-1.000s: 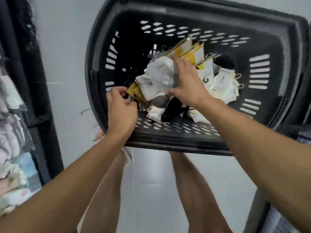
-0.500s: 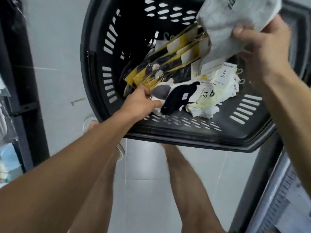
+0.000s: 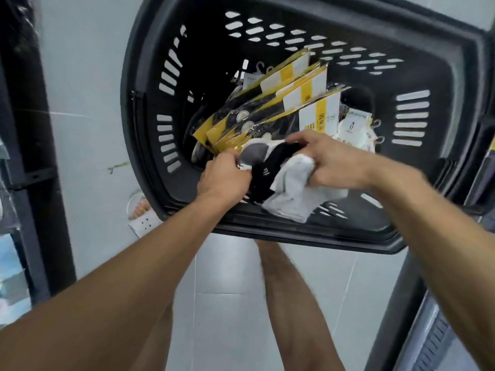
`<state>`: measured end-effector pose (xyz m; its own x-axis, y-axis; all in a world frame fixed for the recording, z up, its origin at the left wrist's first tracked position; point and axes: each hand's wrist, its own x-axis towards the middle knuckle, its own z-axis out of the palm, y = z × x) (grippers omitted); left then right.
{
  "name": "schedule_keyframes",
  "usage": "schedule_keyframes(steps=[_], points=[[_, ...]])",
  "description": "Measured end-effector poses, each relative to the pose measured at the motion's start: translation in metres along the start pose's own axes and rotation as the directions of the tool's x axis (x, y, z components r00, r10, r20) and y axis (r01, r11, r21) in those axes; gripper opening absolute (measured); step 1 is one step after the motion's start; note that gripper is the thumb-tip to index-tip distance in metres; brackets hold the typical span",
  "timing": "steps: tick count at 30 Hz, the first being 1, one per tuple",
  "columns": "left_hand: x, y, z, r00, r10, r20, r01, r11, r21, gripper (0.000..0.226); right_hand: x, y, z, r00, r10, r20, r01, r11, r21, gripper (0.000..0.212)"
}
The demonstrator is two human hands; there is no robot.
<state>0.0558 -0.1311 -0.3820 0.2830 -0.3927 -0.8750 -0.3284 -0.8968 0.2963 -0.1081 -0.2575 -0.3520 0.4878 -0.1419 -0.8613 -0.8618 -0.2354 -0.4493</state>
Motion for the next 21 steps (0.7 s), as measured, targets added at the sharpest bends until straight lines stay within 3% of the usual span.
schedule_keyframes(steps=[3, 6, 7, 10, 13, 16, 19, 21], points=[[0.001, -0.003, -0.001, 0.998, 0.046, 0.031, -0.043, 0.995, -0.085, 0.015, 0.029, 0.01, 0.032, 0.989, -0.05, -0.14, 0.037, 0.995, -0.098, 0.062], [0.001, -0.006, -0.001, 0.993, 0.109, 0.055, -0.099, 0.982, -0.162, 0.02, 0.036, 0.022, 0.05, 0.943, 0.011, -0.331, -0.038, 0.996, -0.075, 0.086], [0.0, -0.006, -0.001, 0.989, 0.13, 0.063, -0.117, 0.975, -0.189, 0.02, 0.035, 0.024, 0.052, 0.94, 0.015, -0.34, -0.053, 0.993, -0.105, 0.083], [-0.007, -0.005, -0.001, 0.981, 0.177, 0.081, -0.149, 0.949, -0.277, 0.02, 0.029, 0.026, 0.045, 0.946, -0.052, -0.319, -0.038, 0.962, -0.27, 0.047], [-0.023, 0.002, -0.007, 0.976, 0.207, 0.066, -0.167, 0.909, -0.382, 0.023, 0.011, 0.018, 0.025, 0.95, -0.116, -0.291, 0.034, 0.961, -0.274, 0.021], [-0.047, 0.013, -0.026, 0.974, 0.227, 0.015, -0.185, 0.828, -0.529, 0.02, -0.018, -0.005, 0.001, 0.966, -0.146, -0.212, 0.09, 0.963, -0.255, 0.019], [-0.082, 0.022, -0.062, 0.984, 0.175, -0.019, -0.13, 0.65, -0.749, 0.009, -0.059, -0.042, -0.024, 0.973, -0.123, -0.196, 0.104, 0.989, -0.107, 0.024], [-0.117, 0.029, -0.092, 0.991, 0.131, 0.016, -0.051, 0.489, -0.871, 0.034, -0.091, -0.076, -0.04, 0.96, -0.138, -0.243, 0.176, 0.974, 0.141, 0.025]])
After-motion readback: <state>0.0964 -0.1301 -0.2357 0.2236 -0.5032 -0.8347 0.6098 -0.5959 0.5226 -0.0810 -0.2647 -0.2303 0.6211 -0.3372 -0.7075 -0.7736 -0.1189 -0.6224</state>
